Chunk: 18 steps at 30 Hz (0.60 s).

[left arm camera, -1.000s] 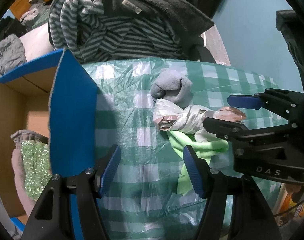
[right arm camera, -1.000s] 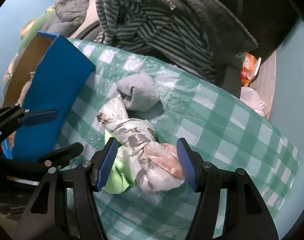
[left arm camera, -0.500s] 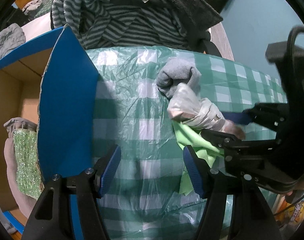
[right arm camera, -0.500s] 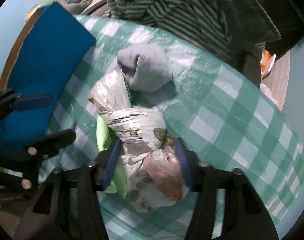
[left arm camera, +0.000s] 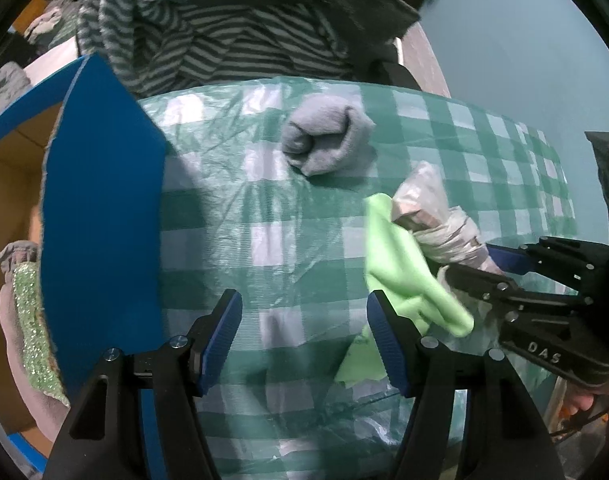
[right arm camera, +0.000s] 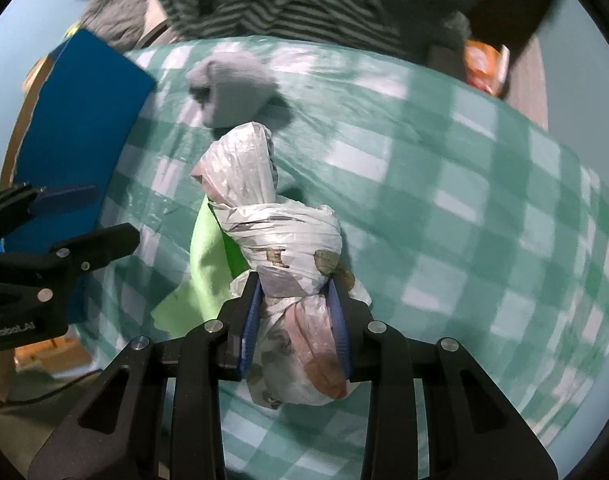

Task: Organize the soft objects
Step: 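Grasp the white plastic bag bundle with the right tool and lift it, then grasp the lime-green microfiber cloth with the left tool and lift it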

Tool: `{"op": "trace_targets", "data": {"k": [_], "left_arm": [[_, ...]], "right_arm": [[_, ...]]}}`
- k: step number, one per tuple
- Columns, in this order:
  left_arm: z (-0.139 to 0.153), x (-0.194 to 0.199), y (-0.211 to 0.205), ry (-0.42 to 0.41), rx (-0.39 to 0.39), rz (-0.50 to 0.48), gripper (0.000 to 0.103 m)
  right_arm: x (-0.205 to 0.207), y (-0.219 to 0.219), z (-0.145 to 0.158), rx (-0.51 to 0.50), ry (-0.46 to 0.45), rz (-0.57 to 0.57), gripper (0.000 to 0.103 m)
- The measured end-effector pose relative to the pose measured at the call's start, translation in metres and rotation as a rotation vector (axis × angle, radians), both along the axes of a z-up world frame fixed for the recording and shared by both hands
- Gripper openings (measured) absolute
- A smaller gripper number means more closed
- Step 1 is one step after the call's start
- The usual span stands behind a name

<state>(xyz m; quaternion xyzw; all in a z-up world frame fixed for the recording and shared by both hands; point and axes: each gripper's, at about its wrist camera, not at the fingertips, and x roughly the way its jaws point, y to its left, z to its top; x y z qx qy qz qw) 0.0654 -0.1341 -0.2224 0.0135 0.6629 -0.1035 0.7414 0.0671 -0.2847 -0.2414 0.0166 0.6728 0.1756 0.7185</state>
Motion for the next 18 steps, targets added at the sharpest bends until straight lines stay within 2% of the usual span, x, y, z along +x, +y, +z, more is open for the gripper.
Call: {"op": "trace_targets", "data": {"k": [8,15,18], "left_arm": [[0.0,-0.001,-0.026,-0.001,0.0,-0.086,0.068],[-0.001,-0.003,-0.046,0.001,-0.024,-0.139,0.071],[-0.002,-0.006,-0.055,0.005,-0.037,-0.165,0.077]], "right_arm": [[-0.016,-0.039,0.003,-0.003,0.003,-0.172,0.032],[-0.034,-0.068,0.004,-0.008,0.01,-0.257,0.032],[-0.039,-0.078,0.005,-0.007,0.011,-0.284,0.032]]}}
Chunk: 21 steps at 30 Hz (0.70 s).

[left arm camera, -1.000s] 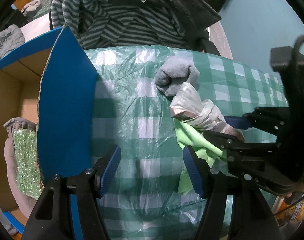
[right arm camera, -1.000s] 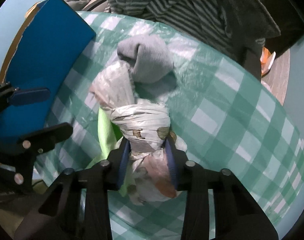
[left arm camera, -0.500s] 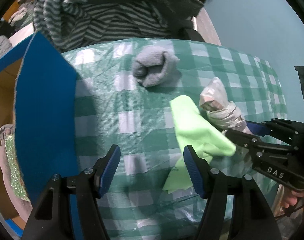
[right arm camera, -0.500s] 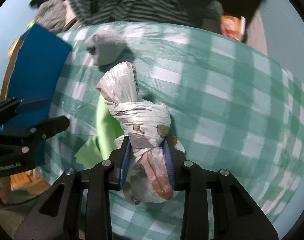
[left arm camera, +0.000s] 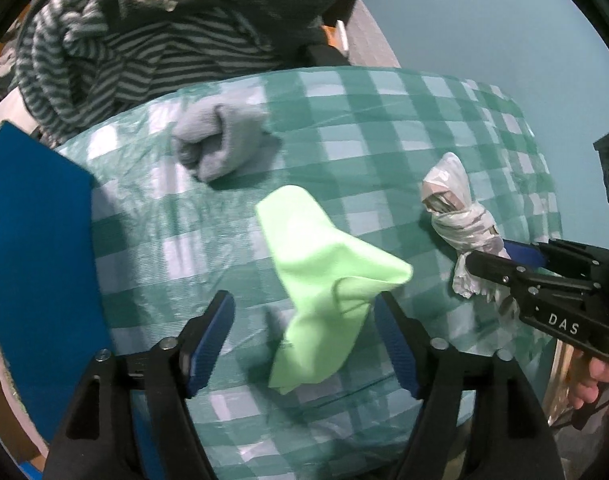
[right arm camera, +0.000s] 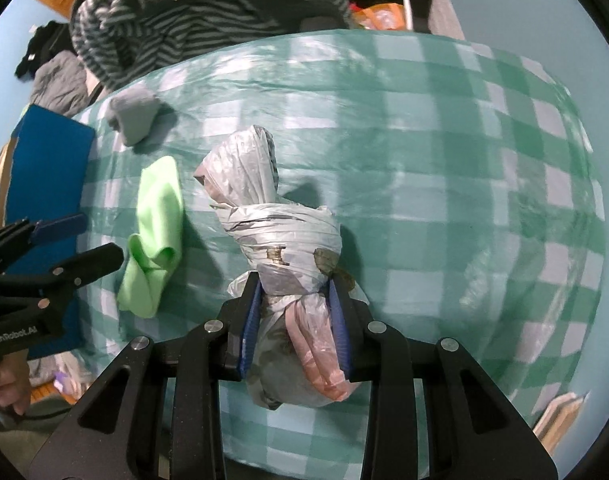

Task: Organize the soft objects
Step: 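Grasp the lime-green microfiber cloth with the left tool and lift it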

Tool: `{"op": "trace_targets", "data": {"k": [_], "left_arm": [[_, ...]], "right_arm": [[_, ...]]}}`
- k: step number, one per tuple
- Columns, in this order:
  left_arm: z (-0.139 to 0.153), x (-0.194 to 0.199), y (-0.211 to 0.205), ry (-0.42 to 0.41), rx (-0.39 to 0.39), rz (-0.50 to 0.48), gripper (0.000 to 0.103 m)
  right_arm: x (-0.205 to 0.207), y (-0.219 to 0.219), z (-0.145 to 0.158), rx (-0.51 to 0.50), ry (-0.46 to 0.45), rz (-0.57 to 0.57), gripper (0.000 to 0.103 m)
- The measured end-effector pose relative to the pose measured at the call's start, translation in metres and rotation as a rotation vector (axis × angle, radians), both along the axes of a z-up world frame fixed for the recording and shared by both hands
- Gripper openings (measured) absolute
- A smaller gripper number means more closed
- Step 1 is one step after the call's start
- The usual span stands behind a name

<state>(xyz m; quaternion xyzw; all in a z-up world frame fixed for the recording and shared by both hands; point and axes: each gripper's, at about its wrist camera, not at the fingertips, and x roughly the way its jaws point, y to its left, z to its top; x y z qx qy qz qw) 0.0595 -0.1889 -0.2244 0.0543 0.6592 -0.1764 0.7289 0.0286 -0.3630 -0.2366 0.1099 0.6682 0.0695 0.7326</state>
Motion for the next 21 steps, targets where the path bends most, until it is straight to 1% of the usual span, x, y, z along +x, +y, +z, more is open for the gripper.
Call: {"op": "trace_targets", "data": {"k": [2,5,8,9,10,13,15,20,21], "left_arm": [[0.0,-0.003,-0.006,-0.001,0.003,-0.015,0.078],[-0.008,-0.005,-0.013,0.011,0.033,-0.032,0.079],[-0.019,-0.006,-0.018,0.032,0.069,-0.028,0.079],[-0.022,-0.005,-0.019,0.034,0.078,-0.025,0.079],[-0.024,-0.005,-0.02,0.03,0.09,-0.02,0.079],[-0.03,-0.004,-0.023,0.027,0.112,-0.011,0.079],[-0.034,-0.002,-0.024,0.027,0.127,-0.005,0.079],[-0.044,-0.001,-0.029,0.029,0.169,-0.006,0.079],[-0.044,0.0,-0.03,0.022,0.163,-0.002,0.08]], "right_arm": [[-0.002,-0.005,0.0,0.001,0.0,-0.018,0.032],[-0.004,-0.008,0.0,0.004,-0.001,-0.033,0.033],[-0.005,-0.009,0.001,0.016,-0.002,-0.037,0.035],[-0.008,-0.011,0.003,0.018,-0.003,-0.035,0.039],[-0.007,-0.009,0.003,0.019,-0.005,-0.033,0.045],[-0.008,-0.008,0.008,0.021,-0.024,-0.02,0.057],[-0.01,-0.009,0.01,0.02,-0.032,-0.012,0.059],[-0.012,-0.007,0.011,0.03,-0.035,0.017,0.06],[-0.012,-0.006,0.011,0.03,-0.035,0.025,0.06]]}}
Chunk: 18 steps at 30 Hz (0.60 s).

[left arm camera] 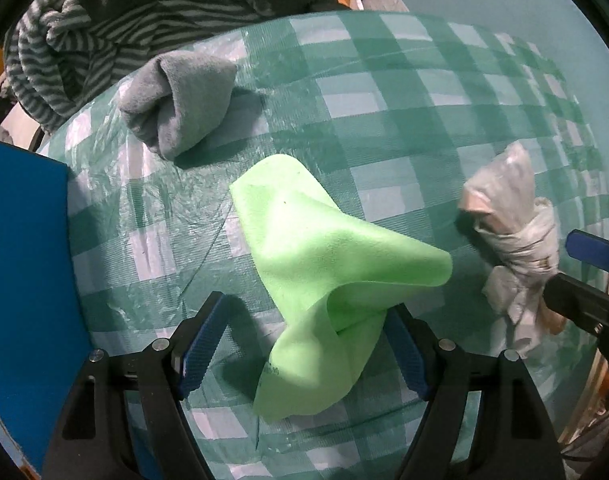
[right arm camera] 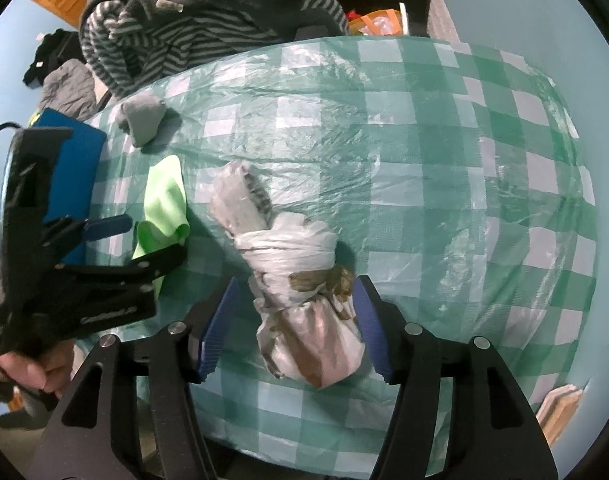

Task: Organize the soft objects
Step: 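Grasp the lime-green microfiber cloth with the left tool and lift it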

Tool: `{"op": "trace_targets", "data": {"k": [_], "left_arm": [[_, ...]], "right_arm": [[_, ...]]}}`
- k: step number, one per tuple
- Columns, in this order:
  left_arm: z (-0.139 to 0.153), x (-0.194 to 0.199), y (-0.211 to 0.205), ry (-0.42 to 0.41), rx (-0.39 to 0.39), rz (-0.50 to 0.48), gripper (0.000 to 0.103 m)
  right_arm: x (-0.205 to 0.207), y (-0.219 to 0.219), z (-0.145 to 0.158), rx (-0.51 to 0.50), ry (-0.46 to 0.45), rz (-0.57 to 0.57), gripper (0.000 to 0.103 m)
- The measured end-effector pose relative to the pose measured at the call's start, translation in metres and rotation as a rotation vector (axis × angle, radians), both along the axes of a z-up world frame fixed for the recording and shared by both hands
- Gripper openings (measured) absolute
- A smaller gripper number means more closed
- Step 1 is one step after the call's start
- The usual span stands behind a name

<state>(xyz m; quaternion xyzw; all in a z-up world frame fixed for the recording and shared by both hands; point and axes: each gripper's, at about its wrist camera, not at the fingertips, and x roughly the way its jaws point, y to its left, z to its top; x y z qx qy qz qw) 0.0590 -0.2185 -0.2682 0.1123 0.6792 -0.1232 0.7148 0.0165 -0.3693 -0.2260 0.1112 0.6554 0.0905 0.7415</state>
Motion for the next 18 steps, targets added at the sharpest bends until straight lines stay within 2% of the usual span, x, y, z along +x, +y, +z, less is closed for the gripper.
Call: {"op": "trace_targets", "data": {"k": [8,14,18], "left_arm": [[0.003,0.0,0.002,-0.031,-0.019,0.038,0.079],[0.007,0.001,0.008,-0.072,-0.034,0.039,0.054],[0.01,0.0,0.01,-0.085,-0.037,0.034,0.031]], "right_arm": [[0.006,0.009,-0.007,-0.035,-0.002,0.044,0.061],[0.011,0.017,-0.018,-0.085,0.005,0.077,0.061],[0.011,0.021,-0.025,-0.106,0.016,0.087,0.061]]}}
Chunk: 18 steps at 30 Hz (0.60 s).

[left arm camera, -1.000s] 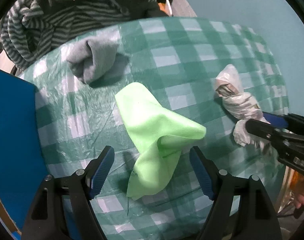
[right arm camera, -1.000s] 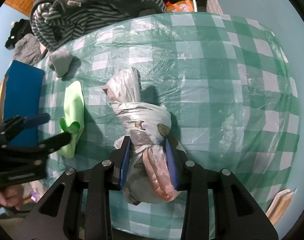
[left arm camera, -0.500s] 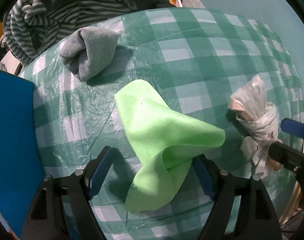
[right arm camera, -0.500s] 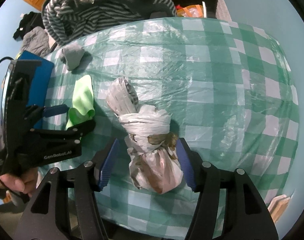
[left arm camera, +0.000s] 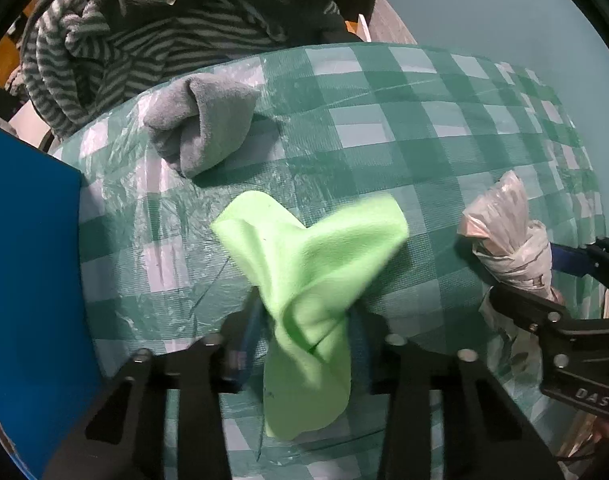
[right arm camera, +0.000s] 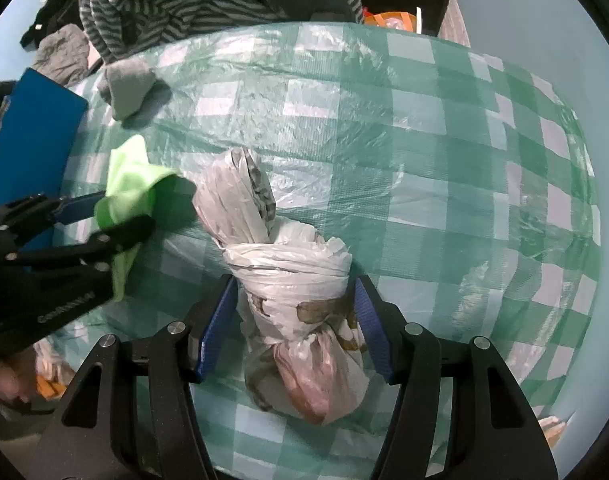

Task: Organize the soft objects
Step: 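Grasp the lime-green microfiber cloth with the left tool and lift it, then carry the green cloth with left tool while right tool carries white bag to box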

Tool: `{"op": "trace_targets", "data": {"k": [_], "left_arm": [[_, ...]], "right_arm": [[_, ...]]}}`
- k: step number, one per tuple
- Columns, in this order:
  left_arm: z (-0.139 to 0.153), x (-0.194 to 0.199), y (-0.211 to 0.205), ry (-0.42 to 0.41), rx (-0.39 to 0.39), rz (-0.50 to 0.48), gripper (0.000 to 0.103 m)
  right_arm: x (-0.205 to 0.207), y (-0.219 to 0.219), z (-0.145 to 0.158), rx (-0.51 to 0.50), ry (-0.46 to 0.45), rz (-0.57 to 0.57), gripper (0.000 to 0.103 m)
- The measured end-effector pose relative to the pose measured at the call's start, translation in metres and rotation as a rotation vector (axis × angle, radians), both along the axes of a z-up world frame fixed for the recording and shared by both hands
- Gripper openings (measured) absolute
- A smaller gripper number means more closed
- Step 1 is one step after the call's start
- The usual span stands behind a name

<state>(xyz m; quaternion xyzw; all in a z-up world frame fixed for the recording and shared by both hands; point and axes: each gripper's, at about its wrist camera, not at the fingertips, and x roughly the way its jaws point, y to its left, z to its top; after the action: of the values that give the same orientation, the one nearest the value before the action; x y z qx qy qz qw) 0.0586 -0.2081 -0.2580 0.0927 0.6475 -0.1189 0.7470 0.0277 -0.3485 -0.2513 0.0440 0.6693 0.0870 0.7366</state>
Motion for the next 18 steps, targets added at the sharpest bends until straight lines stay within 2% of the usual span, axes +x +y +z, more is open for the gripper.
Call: {"op": "trace_targets", "data": {"k": [1,4,7,8,9,18], "left_arm": [[0.0,0.0,0.002,-0.001,0.0,0.003,0.024],[0.0,0.0,0.008,0.002,-0.002,0.013,0.014],[0.0,-0.002,0.015,0.003,-0.003,0.023,0.011],[0.0,-0.004,0.017,0.002,0.0,0.024,0.011],[0.0,-0.005,0.02,0.002,0.002,0.027,0.011],[0.011,-0.022,0.036,-0.007,-0.005,0.02,0.009]], "right_arm": [[0.0,0.001,-0.001,-0.003,0.001,0.001,0.061],[-0.002,0.004,-0.001,-0.023,-0.017,0.011,0.061],[-0.005,0.007,-0.001,-0.042,-0.026,0.015,0.059],[-0.005,0.007,-0.001,-0.053,-0.03,0.016,0.056],[-0.006,0.008,-0.001,-0.06,-0.034,0.016,0.047],[-0.013,0.007,0.005,-0.035,-0.017,-0.011,0.041]]}}
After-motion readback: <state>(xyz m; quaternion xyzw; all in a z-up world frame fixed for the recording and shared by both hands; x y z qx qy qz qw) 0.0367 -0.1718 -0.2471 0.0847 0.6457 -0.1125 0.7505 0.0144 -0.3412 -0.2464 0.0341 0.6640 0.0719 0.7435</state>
